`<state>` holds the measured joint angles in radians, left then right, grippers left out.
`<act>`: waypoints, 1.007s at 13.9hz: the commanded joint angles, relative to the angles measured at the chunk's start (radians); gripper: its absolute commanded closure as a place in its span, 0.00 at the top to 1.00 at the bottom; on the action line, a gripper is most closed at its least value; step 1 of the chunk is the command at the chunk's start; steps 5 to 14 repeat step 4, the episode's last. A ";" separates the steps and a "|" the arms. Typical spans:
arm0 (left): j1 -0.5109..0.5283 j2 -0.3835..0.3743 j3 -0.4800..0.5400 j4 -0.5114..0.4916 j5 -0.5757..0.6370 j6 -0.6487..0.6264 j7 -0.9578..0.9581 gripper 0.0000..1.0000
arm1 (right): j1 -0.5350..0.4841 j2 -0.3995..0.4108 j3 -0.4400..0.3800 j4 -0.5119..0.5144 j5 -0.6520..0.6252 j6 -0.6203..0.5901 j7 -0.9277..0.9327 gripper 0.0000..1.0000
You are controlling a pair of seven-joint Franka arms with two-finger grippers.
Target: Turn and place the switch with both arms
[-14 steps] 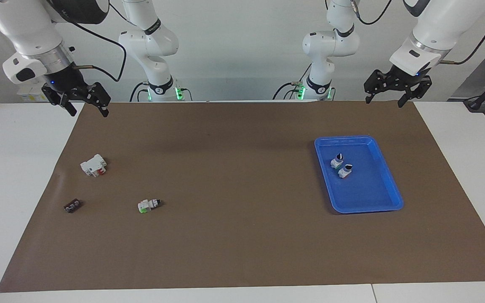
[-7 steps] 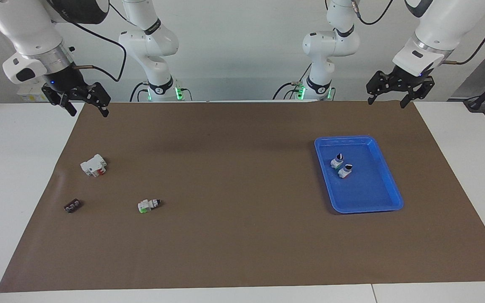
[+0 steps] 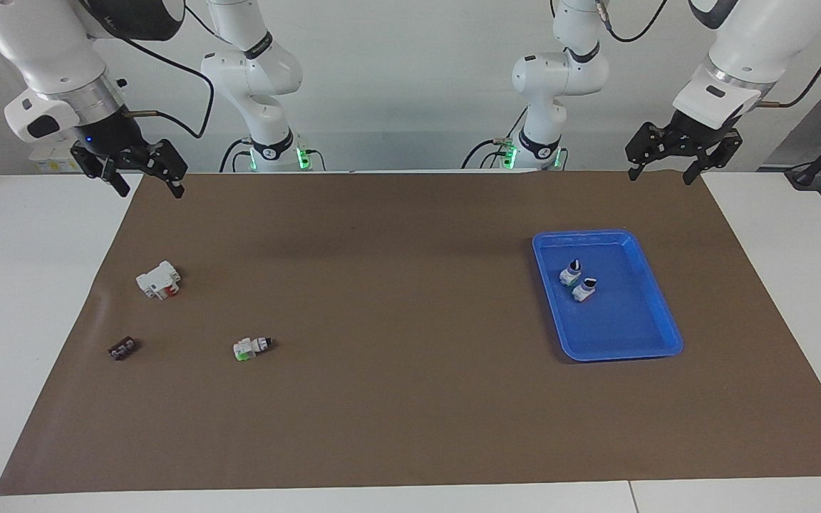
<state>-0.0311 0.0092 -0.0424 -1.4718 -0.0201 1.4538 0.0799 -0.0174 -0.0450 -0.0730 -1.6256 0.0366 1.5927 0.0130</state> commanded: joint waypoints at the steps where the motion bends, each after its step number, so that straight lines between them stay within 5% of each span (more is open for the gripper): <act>1: 0.013 -0.023 -0.011 -0.019 0.019 -0.010 -0.011 1.00 | -0.010 -0.019 0.010 -0.017 -0.012 -0.005 -0.024 1.00; 14: 0.011 -0.023 -0.011 -0.019 0.020 -0.016 -0.011 1.00 | -0.010 -0.019 0.010 -0.017 -0.012 -0.005 -0.024 1.00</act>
